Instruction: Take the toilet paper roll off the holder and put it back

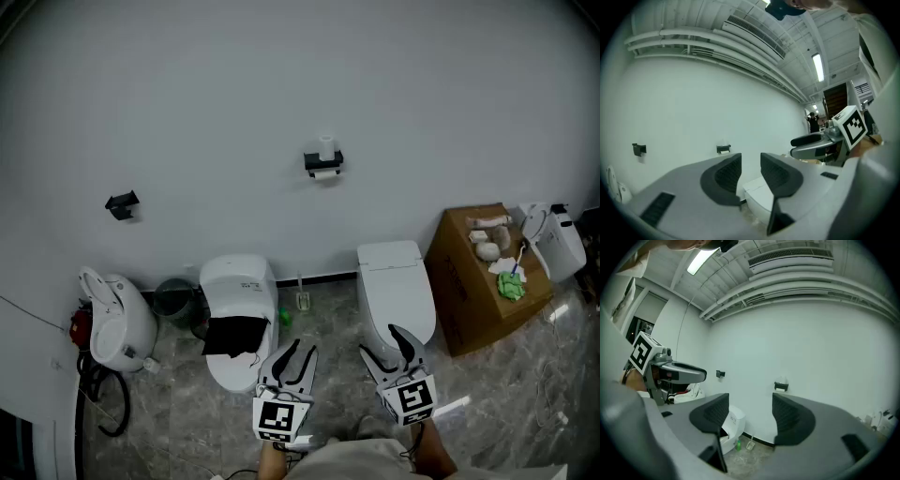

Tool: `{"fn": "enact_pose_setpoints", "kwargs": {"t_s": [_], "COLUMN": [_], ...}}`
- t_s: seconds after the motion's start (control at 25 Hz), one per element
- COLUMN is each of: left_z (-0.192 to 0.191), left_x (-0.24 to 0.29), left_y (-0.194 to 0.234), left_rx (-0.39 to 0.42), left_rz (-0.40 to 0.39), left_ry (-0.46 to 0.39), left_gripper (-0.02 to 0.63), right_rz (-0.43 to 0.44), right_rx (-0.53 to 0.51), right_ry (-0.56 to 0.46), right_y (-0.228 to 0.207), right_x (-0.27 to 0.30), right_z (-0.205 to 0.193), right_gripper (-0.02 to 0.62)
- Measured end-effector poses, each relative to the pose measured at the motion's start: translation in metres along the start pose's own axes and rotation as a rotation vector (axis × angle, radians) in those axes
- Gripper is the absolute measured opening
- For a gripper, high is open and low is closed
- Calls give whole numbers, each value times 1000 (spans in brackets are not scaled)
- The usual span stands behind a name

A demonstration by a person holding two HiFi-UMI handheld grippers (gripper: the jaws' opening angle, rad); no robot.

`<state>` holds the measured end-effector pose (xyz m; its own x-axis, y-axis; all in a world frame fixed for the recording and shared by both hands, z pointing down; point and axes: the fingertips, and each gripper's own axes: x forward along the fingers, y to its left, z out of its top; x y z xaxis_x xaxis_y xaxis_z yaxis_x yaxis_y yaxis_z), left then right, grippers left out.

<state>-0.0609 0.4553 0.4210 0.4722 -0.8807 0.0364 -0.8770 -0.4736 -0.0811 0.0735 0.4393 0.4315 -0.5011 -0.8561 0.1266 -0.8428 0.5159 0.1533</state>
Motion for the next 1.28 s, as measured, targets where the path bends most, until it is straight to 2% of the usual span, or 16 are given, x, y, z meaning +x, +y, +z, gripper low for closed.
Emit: {"fn": "enact_pose_setpoints", "kwargs": {"t_s": [0.2,0.52,0.8,1.28], "left_z": [0,-9,-20,-14], "left_x": [4,40,114,246], "left_y": [3,12,26,49], "left_rx": [6,20,-10,22], "left_rz": [0,10,0,7], "left_ry": [2,13,44,85], "left_gripper": [133,133,133,133], "right_rz": [10,7,28,87], "right_rx": [23,30,45,69], "right_ry": [2,-6,12,6], "right_y": [6,-21,-71,-160], "right_x": [1,28,83,178], "right_z": [-1,-9,-19,-19], "right_gripper": [295,295,295,304]}}
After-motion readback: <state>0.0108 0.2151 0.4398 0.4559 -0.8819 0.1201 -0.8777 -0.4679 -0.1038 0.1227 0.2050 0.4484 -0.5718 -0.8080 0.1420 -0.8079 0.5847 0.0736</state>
